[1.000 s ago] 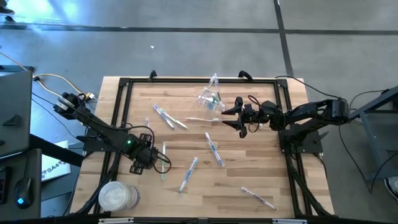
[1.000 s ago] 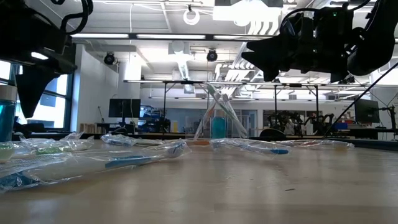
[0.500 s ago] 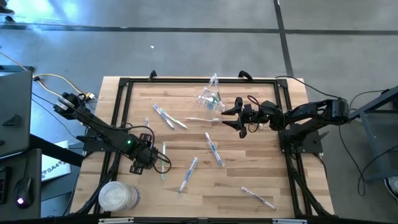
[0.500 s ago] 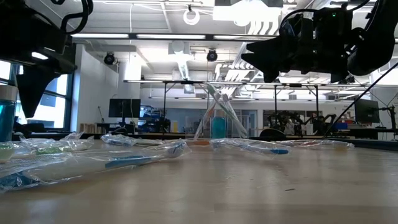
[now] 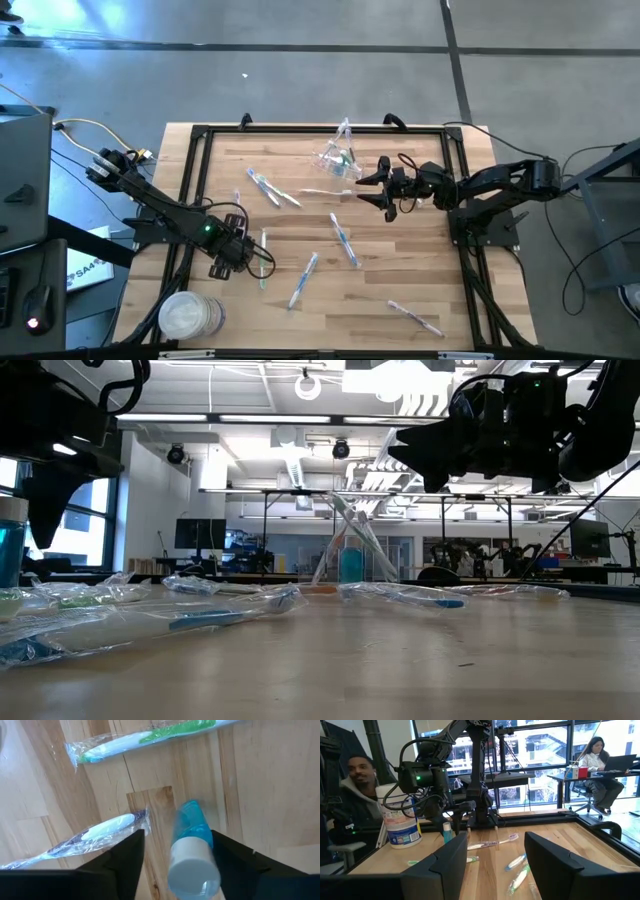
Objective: Pick & Place toothbrushing station
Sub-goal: Put the blue mouthwash into the transparent organizer
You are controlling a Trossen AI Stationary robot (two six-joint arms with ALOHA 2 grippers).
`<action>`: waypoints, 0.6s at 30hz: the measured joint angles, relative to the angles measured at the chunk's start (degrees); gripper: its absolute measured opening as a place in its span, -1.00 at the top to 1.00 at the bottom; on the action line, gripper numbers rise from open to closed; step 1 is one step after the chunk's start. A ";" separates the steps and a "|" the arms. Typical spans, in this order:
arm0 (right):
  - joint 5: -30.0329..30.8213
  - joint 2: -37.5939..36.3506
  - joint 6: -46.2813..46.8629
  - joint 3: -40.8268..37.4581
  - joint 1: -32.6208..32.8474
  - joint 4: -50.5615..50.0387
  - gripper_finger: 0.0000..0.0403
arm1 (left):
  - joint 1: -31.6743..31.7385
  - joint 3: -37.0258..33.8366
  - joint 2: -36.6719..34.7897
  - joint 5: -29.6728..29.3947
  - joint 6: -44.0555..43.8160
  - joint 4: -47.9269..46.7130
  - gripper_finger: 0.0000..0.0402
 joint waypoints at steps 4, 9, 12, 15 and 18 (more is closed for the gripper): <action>0.00 0.00 0.00 0.00 0.00 -0.01 0.05 | 0.00 0.00 0.00 0.84 -0.02 -0.01 0.18; 0.00 0.00 0.00 -0.01 0.02 0.00 0.05 | 0.00 0.02 0.00 1.00 -0.02 -0.03 0.36; 0.00 0.00 0.00 0.00 0.02 -0.01 0.05 | 0.00 0.02 -0.02 1.03 -0.02 -0.06 0.45; 0.00 0.00 0.00 -0.02 0.02 -0.01 0.05 | 0.00 0.07 -0.04 1.03 -0.02 -0.23 0.51; 0.00 0.00 0.00 -0.02 0.02 -0.01 0.05 | 0.00 0.07 -0.04 1.03 -0.02 -0.23 0.51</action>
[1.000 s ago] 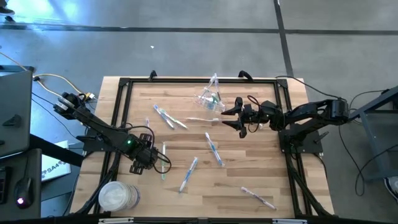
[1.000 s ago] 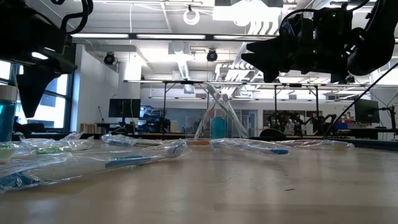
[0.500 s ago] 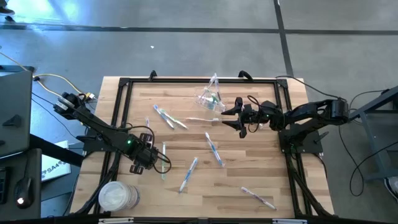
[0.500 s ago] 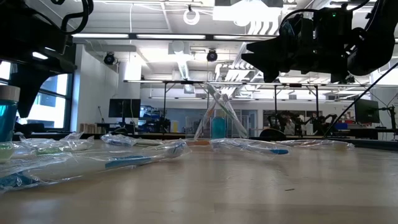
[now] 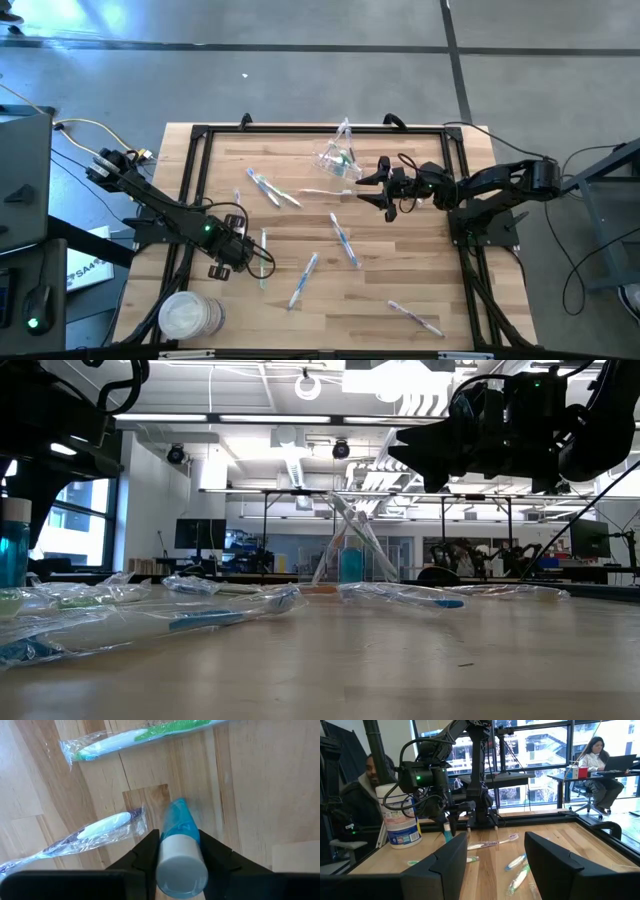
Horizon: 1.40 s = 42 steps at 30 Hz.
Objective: Pick & Place toothbrushing station
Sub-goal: Put the blue mouthwash into the transparent organizer
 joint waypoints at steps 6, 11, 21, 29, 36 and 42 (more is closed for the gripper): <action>0.00 0.00 0.00 0.01 0.00 0.00 0.05 | 0.00 0.00 0.01 0.00 0.00 0.02 0.48; 0.00 0.00 -0.02 0.00 0.00 0.04 0.05 | 0.02 1.66 0.02 -0.28 1.31 -0.83 0.48; -0.15 0.00 0.28 0.02 0.00 0.04 0.05 | 0.83 13.71 0.02 -6.48 5.86 -8.16 0.47; -0.64 0.00 0.42 -0.01 0.00 0.04 0.05 | 8.93 22.30 0.02 -6.69 13.18 -11.74 0.47; -3.57 0.00 1.94 -0.01 0.88 0.05 0.05 | 20.07 26.56 0.02 -6.67 27.12 -11.21 0.47; -4.98 -0.01 1.97 0.00 3.72 0.05 0.05 | 28.93 28.49 0.02 -3.37 36.94 -8.18 0.47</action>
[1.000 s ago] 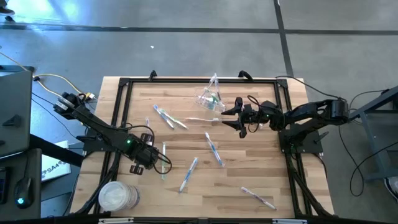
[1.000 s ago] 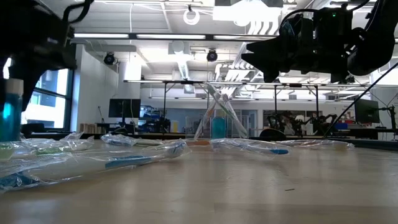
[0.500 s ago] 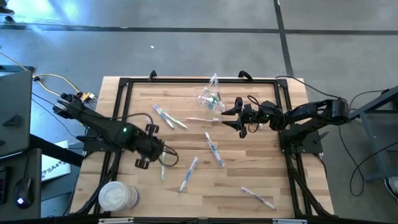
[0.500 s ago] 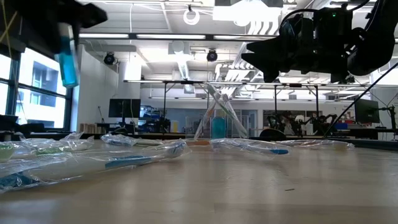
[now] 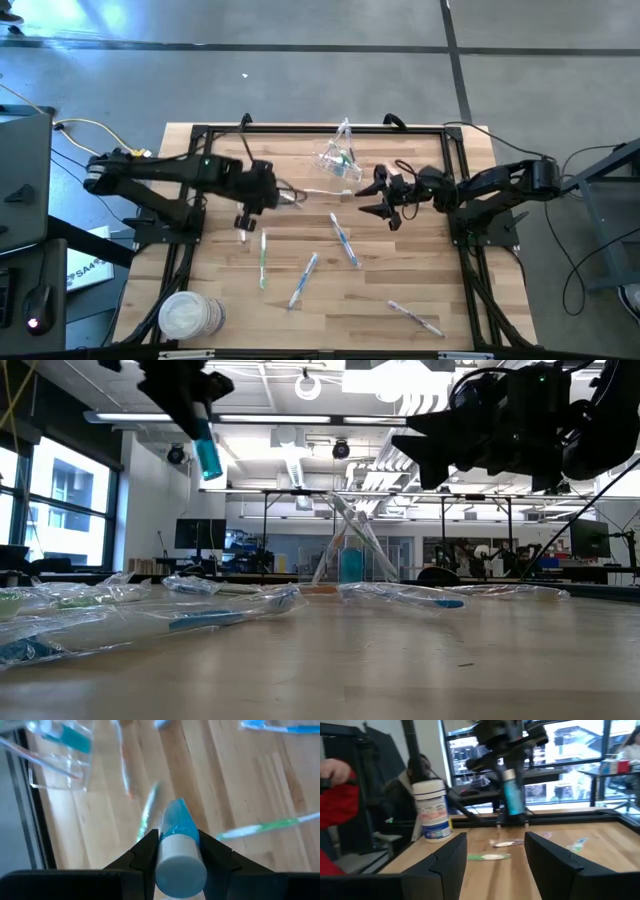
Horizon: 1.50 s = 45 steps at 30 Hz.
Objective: Pick & Place toothbrushing station
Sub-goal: Put the blue mouthwash into the transparent organizer
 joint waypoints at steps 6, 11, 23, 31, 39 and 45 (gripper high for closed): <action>0.10 0.01 -0.13 0.00 2.31 0.01 0.05 | 7.08 0.12 0.94 3.30 8.43 6.79 0.47; 0.26 0.01 0.10 0.01 3.99 0.01 0.05 | 11.03 0.14 3.85 3.52 14.22 11.79 0.47; 0.33 0.01 0.56 0.01 9.81 0.17 0.05 | 16.67 10.12 17.04 3.90 26.11 12.92 0.47; 0.24 0.01 -0.37 0.01 14.78 0.25 0.05 | 20.18 23.87 25.40 8.97 29.83 9.79 0.47; 0.42 0.01 -0.43 0.01 18.17 0.54 0.05 | 22.44 29.15 32.39 14.10 32.77 7.02 0.47; 0.93 0.01 -0.18 0.01 19.89 1.25 0.05 | 22.49 29.22 34.77 12.61 37.75 8.07 0.47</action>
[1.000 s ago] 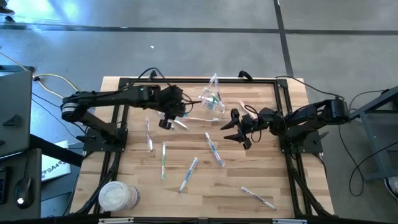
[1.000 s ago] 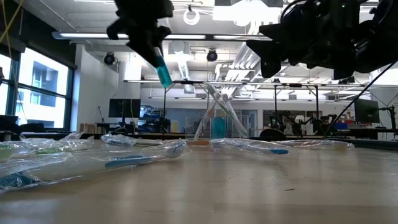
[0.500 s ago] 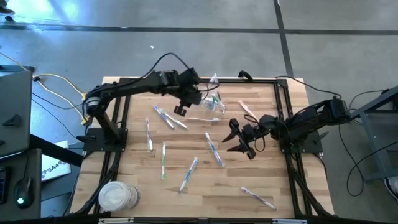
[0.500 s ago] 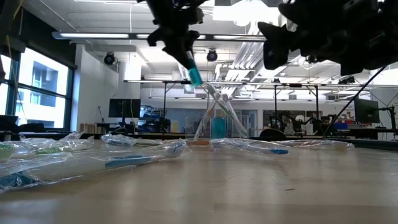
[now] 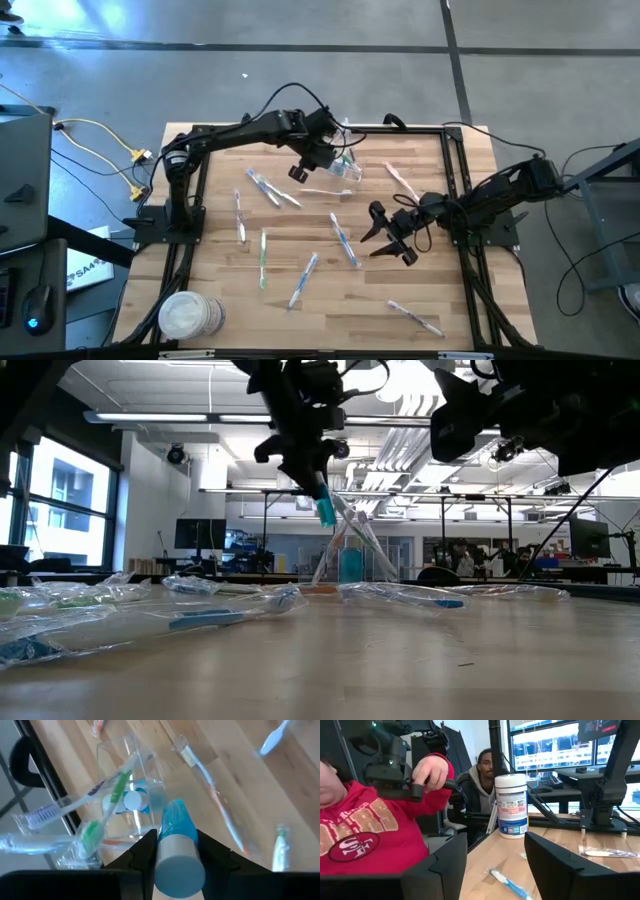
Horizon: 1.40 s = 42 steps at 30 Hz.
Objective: Pick & Place toothbrushing station
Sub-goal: Put the blue mouthwash into the transparent organizer
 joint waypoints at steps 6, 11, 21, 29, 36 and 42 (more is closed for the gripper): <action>3.00 0.00 0.09 0.00 1.25 0.09 0.05 | -0.02 0.03 -0.12 -0.22 5.51 1.96 0.47; 3.01 0.00 0.37 0.00 1.36 0.09 0.05 | 0.77 0.03 -0.11 -1.63 14.07 3.81 0.47; 3.66 0.00 0.20 0.00 2.32 0.96 0.05 | 2.30 0.03 0.22 -3.80 28.31 6.20 0.47; 3.64 0.00 -0.27 0.00 2.27 1.84 0.05 | 4.16 -0.06 2.62 -3.98 32.47 6.76 0.47; 3.85 0.00 -0.30 0.00 2.27 1.82 0.05 | 3.62 0.12 5.22 -4.21 35.80 8.31 0.47; 3.86 0.00 -0.28 0.00 2.27 1.75 0.05 | 3.24 -0.01 5.38 -3.95 37.81 7.65 0.47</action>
